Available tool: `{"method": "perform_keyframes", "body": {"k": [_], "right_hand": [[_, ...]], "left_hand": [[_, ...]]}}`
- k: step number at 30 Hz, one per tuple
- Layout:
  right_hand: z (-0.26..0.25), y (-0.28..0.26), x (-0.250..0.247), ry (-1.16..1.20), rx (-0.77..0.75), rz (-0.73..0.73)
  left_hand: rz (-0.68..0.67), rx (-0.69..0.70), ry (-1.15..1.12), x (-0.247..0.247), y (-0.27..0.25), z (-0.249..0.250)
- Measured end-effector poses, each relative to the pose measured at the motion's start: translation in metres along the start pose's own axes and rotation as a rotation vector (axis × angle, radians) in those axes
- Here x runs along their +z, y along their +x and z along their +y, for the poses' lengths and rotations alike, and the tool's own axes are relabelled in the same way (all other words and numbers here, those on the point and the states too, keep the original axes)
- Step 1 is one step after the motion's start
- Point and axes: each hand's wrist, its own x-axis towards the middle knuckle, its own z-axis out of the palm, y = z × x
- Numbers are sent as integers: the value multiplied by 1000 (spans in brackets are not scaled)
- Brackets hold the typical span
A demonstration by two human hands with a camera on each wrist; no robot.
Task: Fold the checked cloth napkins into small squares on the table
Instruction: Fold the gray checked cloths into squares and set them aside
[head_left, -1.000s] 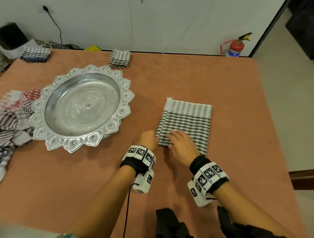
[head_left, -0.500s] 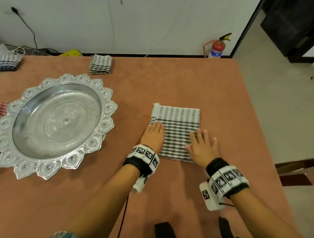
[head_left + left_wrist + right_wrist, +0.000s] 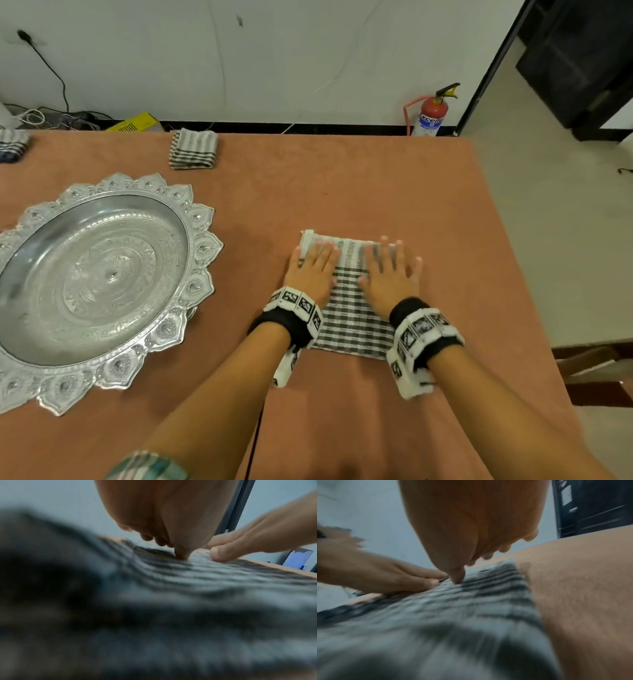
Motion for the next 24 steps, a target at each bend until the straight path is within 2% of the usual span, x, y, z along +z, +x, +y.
{"method": "perform_keyframes", "body": {"k": [2,3,8,10,12,14,17,20,22,24], "right_hand": [[-6,-17,17,5,-113,-63],[0,-25,23,23,-113,-94],[40,-50,16,92,121,-151],[37,-65,16,102,175,-85],[21,-84,23,95,159,16],[5,-102,35,115,139,90],[-4,-107,44,291,163,113],[0,-100,37,523,111,42],[5,-96,32,629,78,12],[13,-95,30,755,40,57]], "left_hand": [[-38,-15,-61,8,-6,1],[-57,-32,-84,11,-11,-2],[-69,-149,-130,21,-49,-16],[1,-278,-215,32,-68,-13],[123,-391,-244,40,-84,-8],[222,-432,-242,41,-94,1],[155,-498,-370,33,-95,5],[99,-569,-591,24,-93,1],[83,-578,-718,19,-95,-2],[88,-571,-822,17,-102,-4]]}}
